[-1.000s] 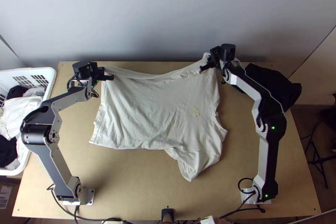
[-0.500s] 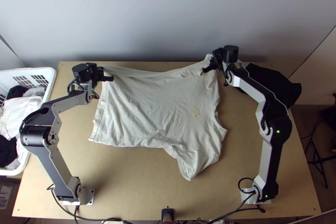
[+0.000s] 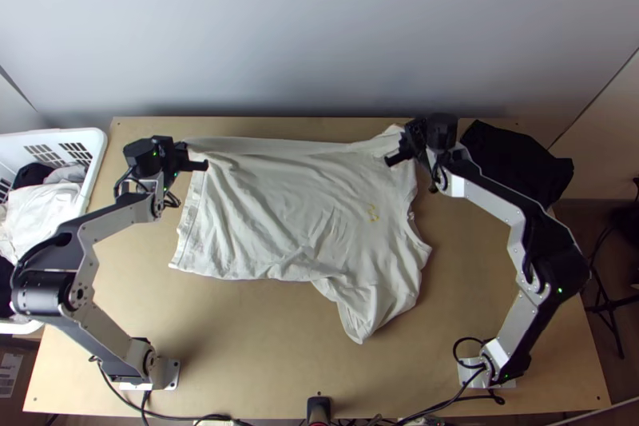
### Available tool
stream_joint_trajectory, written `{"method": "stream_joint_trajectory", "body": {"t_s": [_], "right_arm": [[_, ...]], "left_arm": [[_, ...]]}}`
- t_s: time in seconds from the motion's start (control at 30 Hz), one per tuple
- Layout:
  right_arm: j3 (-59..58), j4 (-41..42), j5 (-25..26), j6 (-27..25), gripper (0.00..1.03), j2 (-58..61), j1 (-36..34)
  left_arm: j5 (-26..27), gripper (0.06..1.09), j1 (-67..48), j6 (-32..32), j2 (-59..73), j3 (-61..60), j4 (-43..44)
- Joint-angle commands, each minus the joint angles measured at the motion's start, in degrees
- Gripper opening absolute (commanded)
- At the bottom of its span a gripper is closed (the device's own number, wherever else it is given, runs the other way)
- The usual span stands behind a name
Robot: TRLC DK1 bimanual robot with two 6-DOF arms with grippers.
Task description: Fold the t-shirt
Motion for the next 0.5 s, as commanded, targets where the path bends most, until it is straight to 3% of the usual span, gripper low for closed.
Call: {"method": "stream_joint_trajectory", "body": {"t_s": [0.0,0.47], "right_arm": [[-8.9,1.1,0.0,1.6,0.03,-8.2,1.3],[-20.0,-1.8,0.0,2.3,0.03,-21.5,3.2]], "left_arm": [[0.2,0.09,0.3,-1.3,-6.8,-6.7,-0.5],[3.0,0.09,-0.4,-1.2,-16.5,-14.3,-6.4]]}}
